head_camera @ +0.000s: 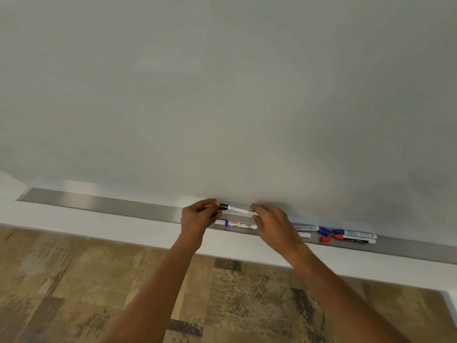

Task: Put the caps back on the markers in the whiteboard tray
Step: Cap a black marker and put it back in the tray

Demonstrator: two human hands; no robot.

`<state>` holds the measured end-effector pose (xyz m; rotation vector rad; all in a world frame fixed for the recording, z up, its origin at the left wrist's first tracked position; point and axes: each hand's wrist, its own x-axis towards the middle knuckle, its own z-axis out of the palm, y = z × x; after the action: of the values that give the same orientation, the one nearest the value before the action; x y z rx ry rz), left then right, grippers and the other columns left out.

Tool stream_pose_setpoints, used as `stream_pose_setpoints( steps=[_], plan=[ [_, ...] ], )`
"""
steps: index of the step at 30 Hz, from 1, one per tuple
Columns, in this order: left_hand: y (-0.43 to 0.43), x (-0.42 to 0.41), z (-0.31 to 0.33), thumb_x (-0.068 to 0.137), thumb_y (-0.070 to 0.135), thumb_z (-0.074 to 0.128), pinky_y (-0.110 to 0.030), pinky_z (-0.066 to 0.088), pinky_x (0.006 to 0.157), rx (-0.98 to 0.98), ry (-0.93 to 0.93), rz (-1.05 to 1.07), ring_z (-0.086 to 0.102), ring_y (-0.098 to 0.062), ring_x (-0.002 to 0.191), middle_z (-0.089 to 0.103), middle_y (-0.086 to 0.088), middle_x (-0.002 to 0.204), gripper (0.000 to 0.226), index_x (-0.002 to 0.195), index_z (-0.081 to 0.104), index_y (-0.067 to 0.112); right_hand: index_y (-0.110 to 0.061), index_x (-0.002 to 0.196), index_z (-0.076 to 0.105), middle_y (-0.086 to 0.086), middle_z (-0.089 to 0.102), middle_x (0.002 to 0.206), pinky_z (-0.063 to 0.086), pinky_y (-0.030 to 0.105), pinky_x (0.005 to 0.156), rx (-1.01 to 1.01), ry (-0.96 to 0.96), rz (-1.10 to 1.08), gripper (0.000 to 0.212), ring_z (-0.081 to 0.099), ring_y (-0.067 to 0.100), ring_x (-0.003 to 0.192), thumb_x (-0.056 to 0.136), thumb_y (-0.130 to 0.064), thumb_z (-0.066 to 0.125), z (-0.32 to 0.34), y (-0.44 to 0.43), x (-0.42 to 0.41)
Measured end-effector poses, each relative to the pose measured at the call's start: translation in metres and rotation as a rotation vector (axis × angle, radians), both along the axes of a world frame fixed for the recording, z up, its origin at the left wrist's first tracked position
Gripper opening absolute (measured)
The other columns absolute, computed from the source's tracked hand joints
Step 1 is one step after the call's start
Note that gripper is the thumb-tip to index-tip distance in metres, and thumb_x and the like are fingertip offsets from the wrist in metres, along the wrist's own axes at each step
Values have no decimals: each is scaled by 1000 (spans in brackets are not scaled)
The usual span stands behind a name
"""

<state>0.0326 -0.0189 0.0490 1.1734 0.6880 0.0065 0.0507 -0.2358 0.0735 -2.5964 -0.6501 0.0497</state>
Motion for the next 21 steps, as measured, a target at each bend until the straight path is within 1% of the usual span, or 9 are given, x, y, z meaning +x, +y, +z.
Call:
stream_pose_setpoints(
  steps=[3,6,7,9,11,12,16,18,21],
  plan=[
    [-3,9,-22,84,19,82,-28,63,64,307,124,-4,74,-17,65,79,-9,80,18,98,79,9,-13,118,60,12,72,104,57,44,76,-109,42,-26,25,67,34,90,96,-8,50,-18,10,2],
    [-4,13,-34,85,31,78,-33,61,72,560,194,-87,72,-22,77,74,7,69,12,92,82,22,-12,116,62,13,72,103,56,41,74,-151,67,-64,29,67,34,91,93,-3,48,-32,16,2],
    [-5,14,-36,87,31,76,-30,56,74,602,200,-114,71,-23,83,73,9,70,13,93,82,22,-11,115,63,13,72,103,56,41,74,-154,78,-77,30,67,35,93,91,-1,48,-37,18,2],
    [-6,14,-42,90,31,71,-26,49,73,671,224,-177,71,-25,88,74,2,73,14,90,83,23,-10,113,64,14,72,103,56,42,76,-160,99,-96,32,67,36,95,89,1,46,-45,21,1],
    [-7,13,-47,91,31,66,-30,53,73,735,273,-234,68,-30,87,76,-7,78,19,80,80,26,-11,114,65,14,73,103,57,42,76,-163,114,-113,35,67,36,95,89,2,45,-53,22,1],
    [-7,14,-48,91,32,64,-34,55,75,771,300,-258,66,-31,87,76,-9,80,21,81,80,24,-11,113,66,14,73,103,57,42,76,-157,119,-122,35,67,36,95,89,3,44,-56,23,1],
    [-9,16,-49,91,34,60,-33,53,71,904,377,-329,64,-31,88,72,-7,82,23,88,80,23,-10,101,68,15,73,97,56,42,73,-148,141,-150,32,67,36,91,86,5,44,-61,27,3],
    [-8,16,-49,91,35,60,-31,51,70,932,385,-352,63,-30,88,71,-6,82,23,87,80,24,-9,95,66,16,71,94,54,41,71,-159,153,-153,30,66,37,89,83,7,43,-62,28,4],
    [-8,14,-52,91,37,61,-31,49,70,942,371,-370,64,-29,86,72,-5,82,22,88,80,26,-3,94,68,16,67,97,54,41,76,-159,164,-114,30,63,34,92,81,10,44,-65,29,4]
  ],
)
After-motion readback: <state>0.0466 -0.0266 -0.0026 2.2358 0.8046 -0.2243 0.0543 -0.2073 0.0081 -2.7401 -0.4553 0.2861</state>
